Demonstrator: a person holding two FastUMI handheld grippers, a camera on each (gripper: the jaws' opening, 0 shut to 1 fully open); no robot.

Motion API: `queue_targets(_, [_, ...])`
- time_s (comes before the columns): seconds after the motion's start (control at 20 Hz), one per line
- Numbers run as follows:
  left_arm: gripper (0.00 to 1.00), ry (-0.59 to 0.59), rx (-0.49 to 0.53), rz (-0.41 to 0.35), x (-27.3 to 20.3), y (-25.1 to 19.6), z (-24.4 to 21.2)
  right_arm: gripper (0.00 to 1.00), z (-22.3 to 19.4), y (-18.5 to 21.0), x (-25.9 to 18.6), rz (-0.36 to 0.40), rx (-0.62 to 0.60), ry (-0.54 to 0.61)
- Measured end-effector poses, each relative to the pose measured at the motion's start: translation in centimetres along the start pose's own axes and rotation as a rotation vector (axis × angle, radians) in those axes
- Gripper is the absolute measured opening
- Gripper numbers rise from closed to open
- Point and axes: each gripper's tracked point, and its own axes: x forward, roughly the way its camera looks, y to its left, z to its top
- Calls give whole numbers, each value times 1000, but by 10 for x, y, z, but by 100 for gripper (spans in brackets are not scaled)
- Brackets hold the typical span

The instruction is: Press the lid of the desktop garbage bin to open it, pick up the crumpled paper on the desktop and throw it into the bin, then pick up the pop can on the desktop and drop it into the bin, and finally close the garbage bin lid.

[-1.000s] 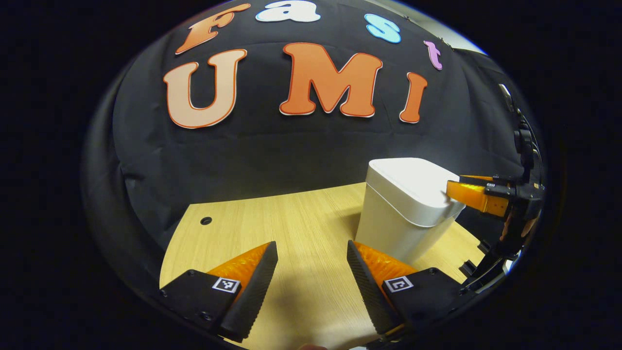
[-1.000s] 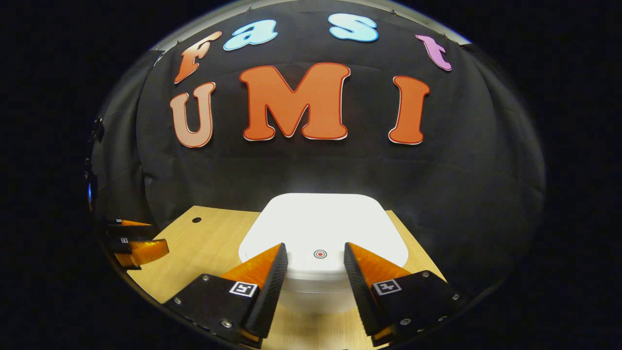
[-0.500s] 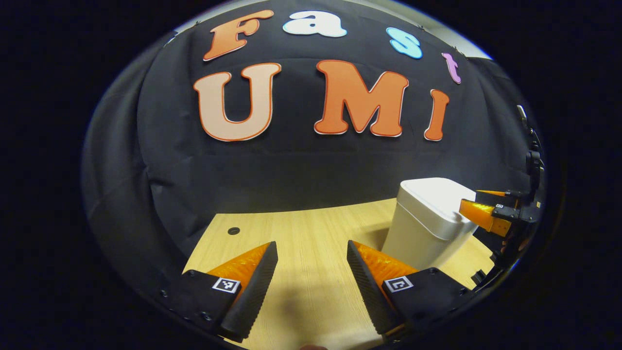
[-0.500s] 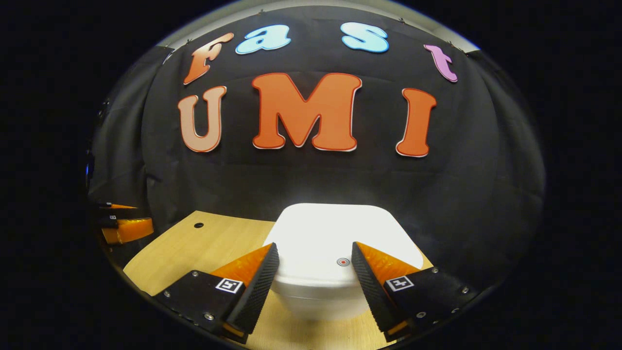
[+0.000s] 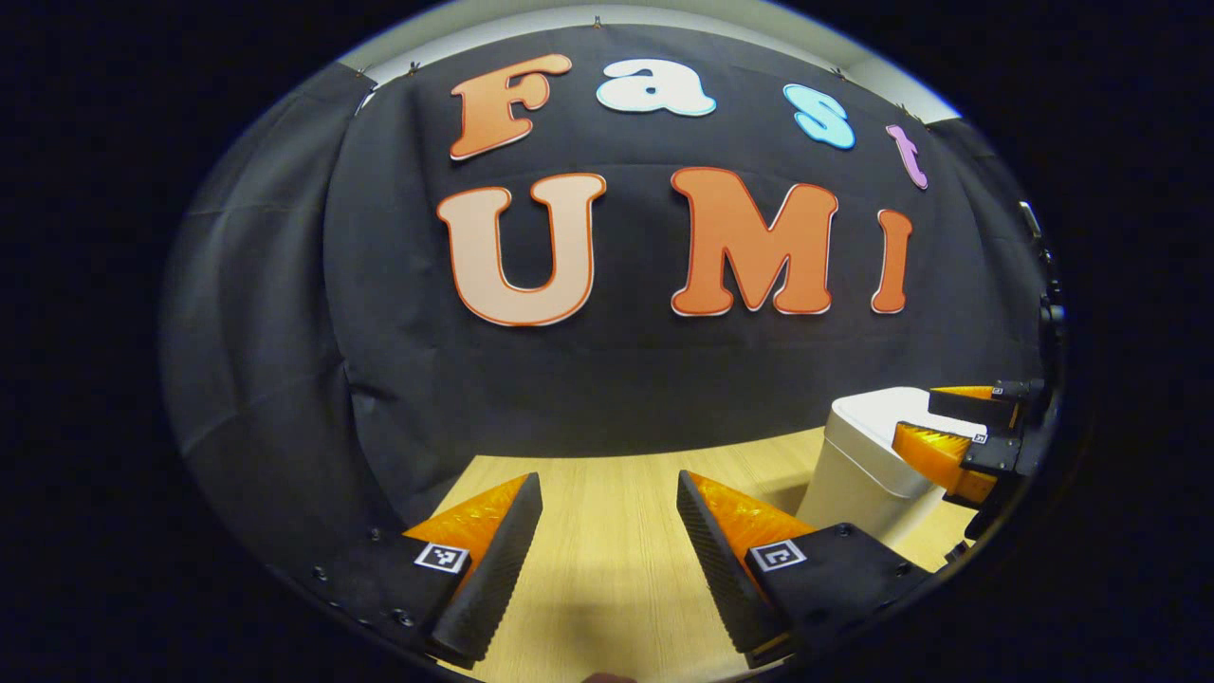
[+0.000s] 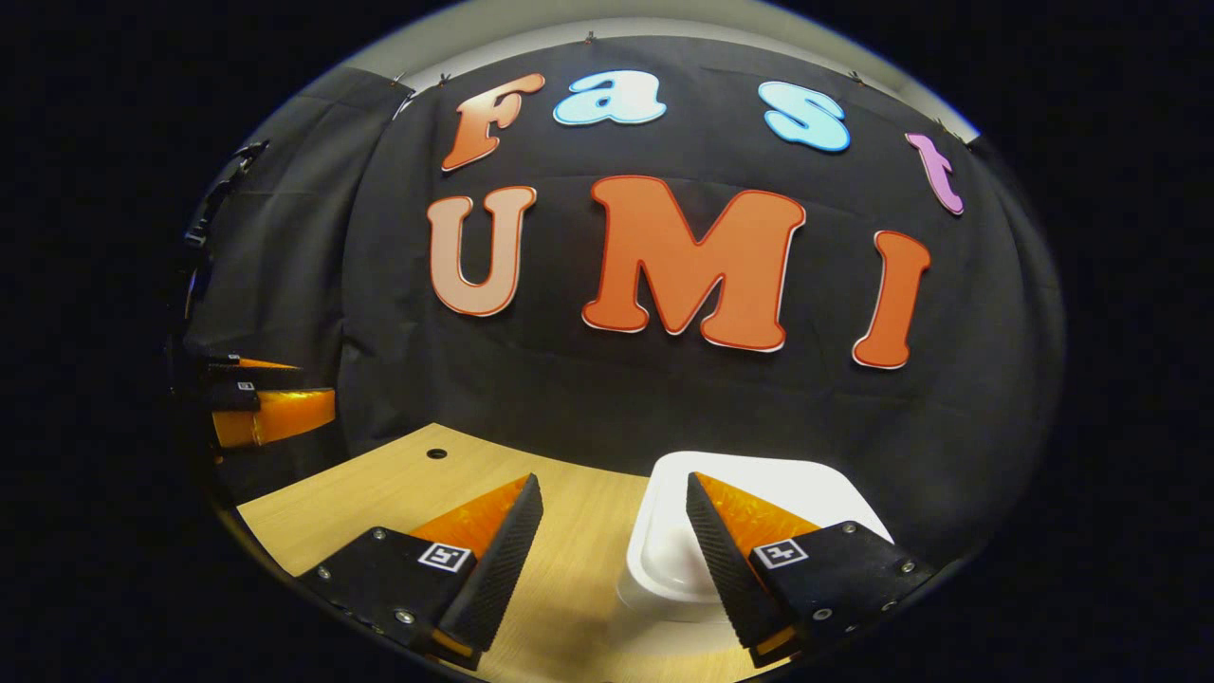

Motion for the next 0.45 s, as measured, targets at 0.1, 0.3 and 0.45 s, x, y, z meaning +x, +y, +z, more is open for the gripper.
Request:
queue_targets(0.1, [92, -15, -16, 25, -2, 4, 4, 93, 6, 11, 5, 25, -7, -13])
queue_targets(0.3, [92, -51, -18, 64, -3, 11, 12, 94, 15, 32, 15, 73, 7, -29])
queue_targets(0.45, [92, -96, -4, 85, -6, 13, 22, 94, 18, 41, 18, 99, -12, -34])
